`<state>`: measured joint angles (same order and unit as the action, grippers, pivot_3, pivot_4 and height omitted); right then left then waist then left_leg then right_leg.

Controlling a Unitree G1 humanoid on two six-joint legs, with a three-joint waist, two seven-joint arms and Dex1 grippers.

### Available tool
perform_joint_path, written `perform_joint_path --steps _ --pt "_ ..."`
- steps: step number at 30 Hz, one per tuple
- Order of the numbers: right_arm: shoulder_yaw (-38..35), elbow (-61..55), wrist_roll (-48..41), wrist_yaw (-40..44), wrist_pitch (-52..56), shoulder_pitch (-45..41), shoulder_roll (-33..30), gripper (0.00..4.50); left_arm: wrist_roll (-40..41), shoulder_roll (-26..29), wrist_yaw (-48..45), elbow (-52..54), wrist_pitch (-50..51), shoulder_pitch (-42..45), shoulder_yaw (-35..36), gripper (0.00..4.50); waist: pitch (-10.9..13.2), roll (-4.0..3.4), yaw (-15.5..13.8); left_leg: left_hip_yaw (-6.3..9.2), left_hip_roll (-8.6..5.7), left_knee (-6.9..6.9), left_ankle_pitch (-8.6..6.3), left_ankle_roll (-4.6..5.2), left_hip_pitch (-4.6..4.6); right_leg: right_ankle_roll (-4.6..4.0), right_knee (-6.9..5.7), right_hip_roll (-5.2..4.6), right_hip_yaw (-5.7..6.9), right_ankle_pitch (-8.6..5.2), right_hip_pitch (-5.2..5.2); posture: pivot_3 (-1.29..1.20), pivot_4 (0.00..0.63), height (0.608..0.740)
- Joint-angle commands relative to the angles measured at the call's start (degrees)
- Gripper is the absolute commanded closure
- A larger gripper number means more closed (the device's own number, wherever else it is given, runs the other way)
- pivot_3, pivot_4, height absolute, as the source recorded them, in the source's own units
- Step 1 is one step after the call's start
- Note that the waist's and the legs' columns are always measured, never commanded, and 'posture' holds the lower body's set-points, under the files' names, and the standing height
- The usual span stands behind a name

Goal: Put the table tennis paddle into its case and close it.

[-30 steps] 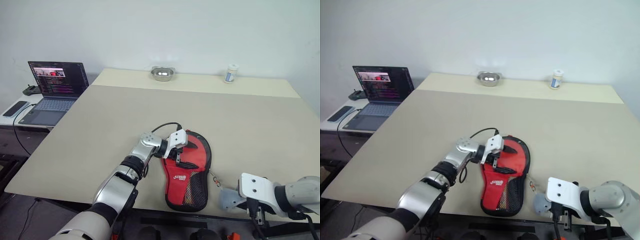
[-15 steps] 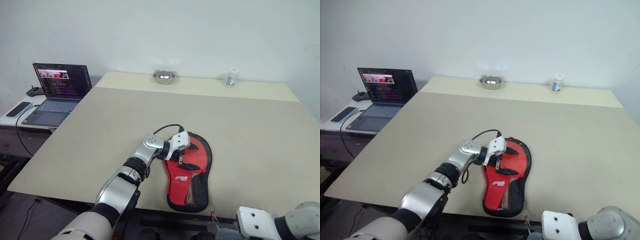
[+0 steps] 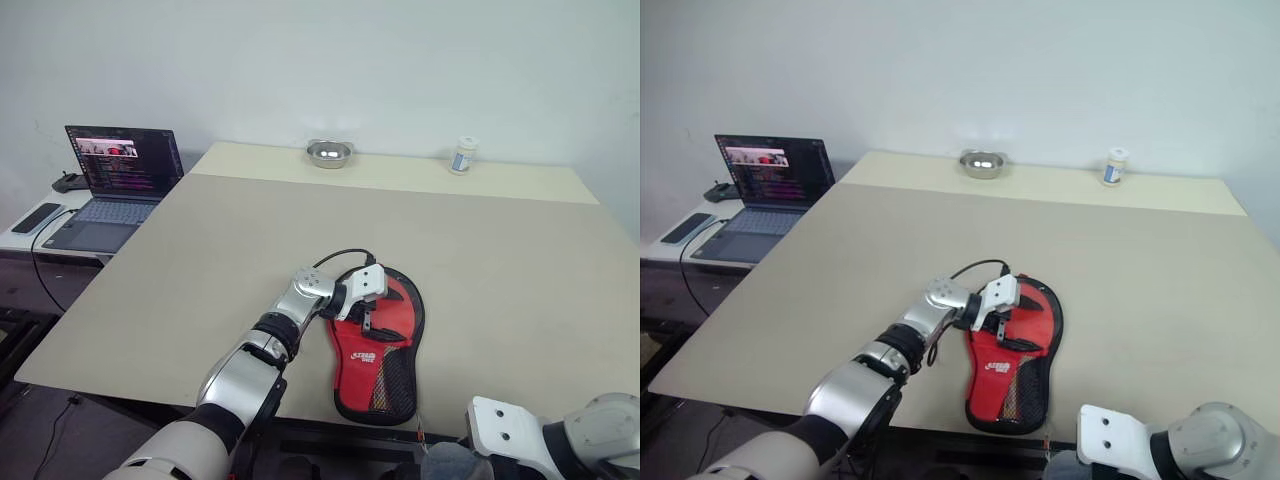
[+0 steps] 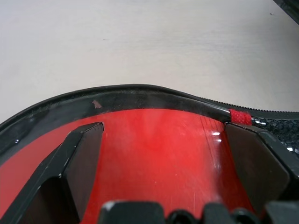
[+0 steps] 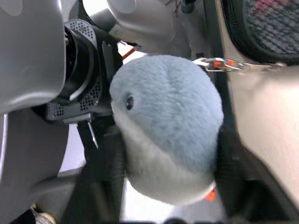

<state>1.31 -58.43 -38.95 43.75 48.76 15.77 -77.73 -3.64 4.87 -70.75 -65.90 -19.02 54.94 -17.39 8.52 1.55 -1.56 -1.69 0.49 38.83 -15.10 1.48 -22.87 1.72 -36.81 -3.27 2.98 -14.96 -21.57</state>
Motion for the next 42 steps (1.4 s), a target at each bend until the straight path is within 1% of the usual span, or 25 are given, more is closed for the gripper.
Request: perform_joint_path --steps 1,2,3,4,7,9,10,12,14,15,16,18,19,21,23,28,31,33,35,37,42 --pt "-2.52 -1.57 -3.77 -0.03 -0.81 0.39 -1.76 0.49 -4.11 -0.66 0.15 -3.28 0.67 -2.19 -2.45 0.00 0.00 0.00 0.00 0.00 0.01 -0.01 0.00 0.00 0.00 -0.02 0.01 0.00 0.00 -0.01 -0.04 0.00 0.150 0.740" --pt "-3.58 -1.57 -4.88 -0.36 -0.52 0.32 -1.79 0.17 -3.92 -0.75 0.06 -3.16 0.71 -2.27 -2.29 0.00 0.00 0.00 0.00 0.01 0.00 -0.01 0.00 0.00 0.00 -0.03 0.01 -0.01 0.00 -0.02 -0.12 0.00 0.150 0.740" --pt "-4.36 -1.57 -5.77 -0.66 -0.26 0.16 -1.96 0.06 -3.63 -0.81 -0.13 -3.06 0.88 -2.34 -2.04 0.00 0.01 0.00 0.01 0.00 0.00 -0.02 0.00 0.00 0.00 -0.03 0.02 -0.01 0.00 -0.02 -0.18 0.00 0.150 0.740" --pt "-5.20 -1.57 -6.51 -0.84 0.13 -0.02 -2.07 0.06 -3.33 -0.84 -0.36 -2.94 1.03 -2.40 -1.80 0.00 0.01 0.00 0.01 -0.01 0.00 -0.02 0.00 -0.01 -0.01 -0.01 0.04 -0.01 0.00 -0.01 -0.17 0.00 0.150 0.740" --pt "-13.00 -0.73 -7.76 0.87 2.98 0.12 -0.89 0.06 -2.90 -1.01 -0.34 -2.36 0.90 -2.56 -1.39 0.00 0.02 0.01 -0.01 -0.01 0.00 -0.02 0.00 -0.01 -0.03 -0.01 0.05 -0.03 0.00 0.00 -0.19 0.00 0.150 0.740" --pt "-17.53 3.54 -5.89 1.72 2.51 -0.93 0.63 0.06 -2.21 -1.40 -0.28 -1.67 1.42 -2.40 -0.72 0.00 0.04 0.03 -0.01 -0.02 0.00 -0.03 -0.01 -0.01 -0.04 0.01 0.05 -0.03 0.00 0.00 -0.17 0.00 0.150 0.740" --pt "-18.05 6.39 -3.29 1.39 0.78 -1.86 1.46 0.06 -1.73 -1.34 -0.65 -1.01 1.59 -2.23 -0.31 0.00 0.05 0.05 0.01 -0.01 0.00 -0.03 -0.01 -0.01 -0.04 0.01 0.05 -0.03 0.00 0.00 -0.17 0.00 0.150 0.740" --pt "-16.65 10.70 0.03 0.18 -2.52 -4.90 4.23 0.06 -0.24 -0.63 -2.30 0.63 2.57 -1.89 1.04 0.00 0.11 0.10 0.04 -0.04 0.00 -0.02 -0.01 -0.01 -0.04 -0.01 0.05 -0.03 -0.01 0.00 -0.19 0.00 0.150 0.740" --pt "-13.85 14.97 2.19 -1.04 -5.64 -8.92 8.61 0.06 0.71 1.23 -4.98 2.92 2.78 -1.52 1.95 0.00 0.21 0.16 0.14 -0.06 0.00 -0.03 0.00 -0.01 -0.08 -0.03 0.05 -0.03 -0.02 -0.02 -0.27 0.00 0.150 0.740" --pt "-12.12 17.48 3.87 -2.14 -7.52 -11.21 11.44 0.06 2.02 3.08 -7.38 5.69 3.88 -1.06 2.87 0.00 0.32 0.21 0.20 -0.09 0.01 -0.08 0.00 -0.01 -0.11 -0.01 0.03 -0.02 -0.03 -0.01 -0.23 0.00 0.150 0.740" --pt "-10.71 19.85 5.63 -3.27 -9.32 -13.26 14.28 0.06 3.28 4.76 -9.38 8.39 5.13 -0.75 3.66 0.00 0.40 0.23 0.40 -0.11 0.05 -0.12 0.00 -0.01 -0.23 0.02 -0.01 0.02 -0.03 0.02 -0.31 0.00 0.150 0.740" --pt "-8.74 23.10 8.07 -4.50 -11.10 -16.01 18.25 0.06 5.28 7.36 -11.96 13.23 7.77 -0.97 4.67 0.00 0.58 0.02 0.80 -0.18 0.11 -0.12 0.01 -0.01 -0.64 -0.04 -0.16 0.13 -0.09 0.04 -0.82 0.00 0.150 0.740" --pt "-7.86 25.64 9.75 -5.02 -13.48 -17.38 20.72 0.06 6.37 8.87 -12.70 16.47 9.95 -1.59 5.23 0.00 0.64 -0.03 0.97 -0.20 0.11 -0.12 0.01 -0.01 -0.85 -0.32 -0.24 0.16 -0.09 0.18 -1.06 0.00 0.150 0.740" --pt "-6.13 30.48 12.19 -4.45 -15.78 -19.51 23.44 0.06 8.03 12.41 -13.71 23.64 14.29 -4.27 5.95 0.00 0.76 -0.21 1.11 -0.26 0.07 -0.09 0.04 -0.03 -1.29 -0.36 -0.57 0.22 -0.20 0.19 -1.65 0.00 0.150 0.740" --pt "-5.40 34.50 14.27 -3.44 -18.74 -20.71 25.28 0.06 8.60 15.45 -13.69 30.41 16.70 -8.13 5.66 0.00 0.83 -0.34 1.11 -0.30 0.03 -0.07 0.04 -0.04 -1.31 -0.39 -0.67 0.22 -0.23 0.12 -1.69 0.00 0.150 0.740" --pt "-3.60 48.94 19.71 -1.55 -29.48 -26.22 30.94 0.06 12.80 20.16 -7.75 50.39 27.83 -19.64 8.59 0.00 0.92 -0.40 1.17 -0.34 0.00 -0.08 0.02 -0.02 -1.32 -0.37 -0.54 0.19 -0.29 0.11 -1.66 0.00 0.150 0.740" --pt "-4.43 57.97 20.35 1.59 -34.36 -29.49 32.95 0.06 12.86 20.01 -0.23 57.78 32.03 -25.47 10.10 0.00 0.99 -0.45 0.85 -0.36 -0.01 0.02 0.03 -0.02 -1.30 -0.33 -0.55 0.17 -0.34 0.14 -1.63 0.00 0.150 0.740" --pt "-4.96 62.16 20.72 3.53 -36.70 -30.50 33.06 0.06 11.29 18.94 5.17 60.29 31.88 -28.97 9.95 0.00 1.00 -0.47 0.57 -0.37 -0.01 0.04 0.03 -0.01 -1.27 -0.30 -0.59 0.17 -0.35 0.16 -1.61 0.00 0.150 0.740" --pt "-5.61 63.28 20.41 4.34 -37.20 -30.96 32.94 0.06 12.20 18.53 7.40 63.75 33.26 -31.75 9.81 0.00 1.00 -0.47 0.49 -0.49 -0.01 0.04 0.03 -0.01 -1.10 -0.31 -0.72 0.16 -0.50 0.17 -1.54 0.00 0.150 0.740" --pt "-7.02 62.66 18.83 4.56 -35.51 -31.23 33.08 0.06 12.93 17.95 9.33 65.13 34.34 -32.35 9.95 0.00 1.00 -0.47 0.46 -0.58 0.00 0.05 0.04 -0.01 -1.05 -0.32 -0.89 0.16 -0.61 0.17 -1.61 0.00 0.150 0.740" --pt "-9.22 57.75 14.85 6.66 -30.36 -29.37 32.51 0.06 13.61 17.20 12.91 62.27 35.22 -29.34 11.07 0.00 1.00 -0.47 0.36 -0.58 0.05 0.08 0.08 -0.04 -0.94 -0.34 -1.14 0.19 -0.62 0.16 -1.63 0.00 0.150 0.740"
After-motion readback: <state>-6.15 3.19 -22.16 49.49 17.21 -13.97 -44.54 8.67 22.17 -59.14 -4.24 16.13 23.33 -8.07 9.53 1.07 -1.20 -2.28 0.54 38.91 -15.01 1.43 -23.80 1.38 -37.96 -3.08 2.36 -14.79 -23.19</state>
